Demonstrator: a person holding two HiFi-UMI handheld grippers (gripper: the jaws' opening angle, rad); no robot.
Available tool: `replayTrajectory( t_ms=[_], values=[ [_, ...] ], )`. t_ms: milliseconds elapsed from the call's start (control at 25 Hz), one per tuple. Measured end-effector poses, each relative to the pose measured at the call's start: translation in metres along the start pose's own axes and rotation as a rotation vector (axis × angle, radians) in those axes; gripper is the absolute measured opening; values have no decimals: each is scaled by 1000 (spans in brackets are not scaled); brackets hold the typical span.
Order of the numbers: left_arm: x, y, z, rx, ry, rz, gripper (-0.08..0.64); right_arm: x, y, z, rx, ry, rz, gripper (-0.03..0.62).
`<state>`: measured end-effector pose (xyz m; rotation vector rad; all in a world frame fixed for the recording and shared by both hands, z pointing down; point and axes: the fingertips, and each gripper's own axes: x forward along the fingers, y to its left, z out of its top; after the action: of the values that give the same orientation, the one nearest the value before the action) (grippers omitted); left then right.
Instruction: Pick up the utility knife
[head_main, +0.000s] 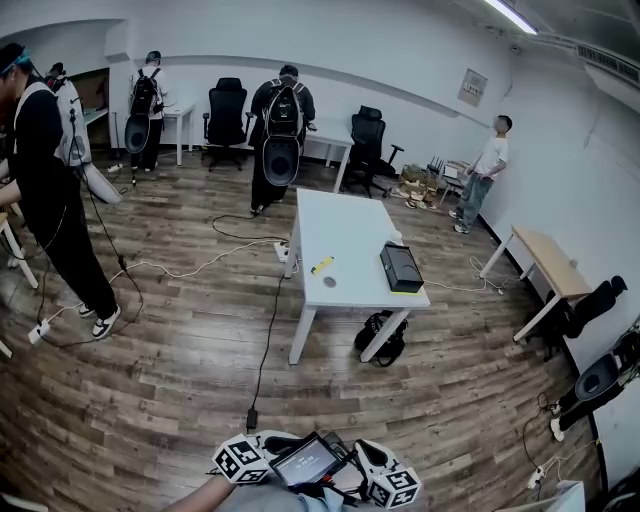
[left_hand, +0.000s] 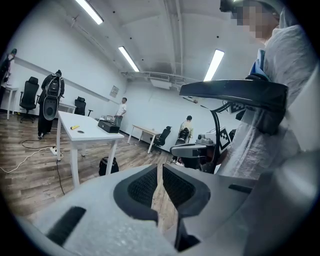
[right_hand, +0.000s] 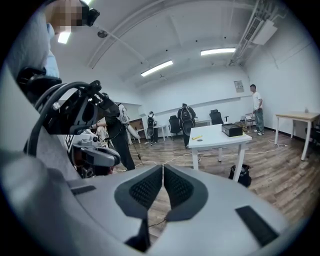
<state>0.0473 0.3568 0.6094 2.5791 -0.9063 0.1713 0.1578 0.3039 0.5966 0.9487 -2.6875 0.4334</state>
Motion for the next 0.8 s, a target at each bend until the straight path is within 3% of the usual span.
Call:
replayTrajectory(
  t_ms=[280,800],
  values=[
    [-10,17,6,2,-14,29,33,10,1,0,8,13,-1,29],
    [-13,46,11,-81,-55,71,32,31,-3,4,20,46,-7,29]
  ],
)
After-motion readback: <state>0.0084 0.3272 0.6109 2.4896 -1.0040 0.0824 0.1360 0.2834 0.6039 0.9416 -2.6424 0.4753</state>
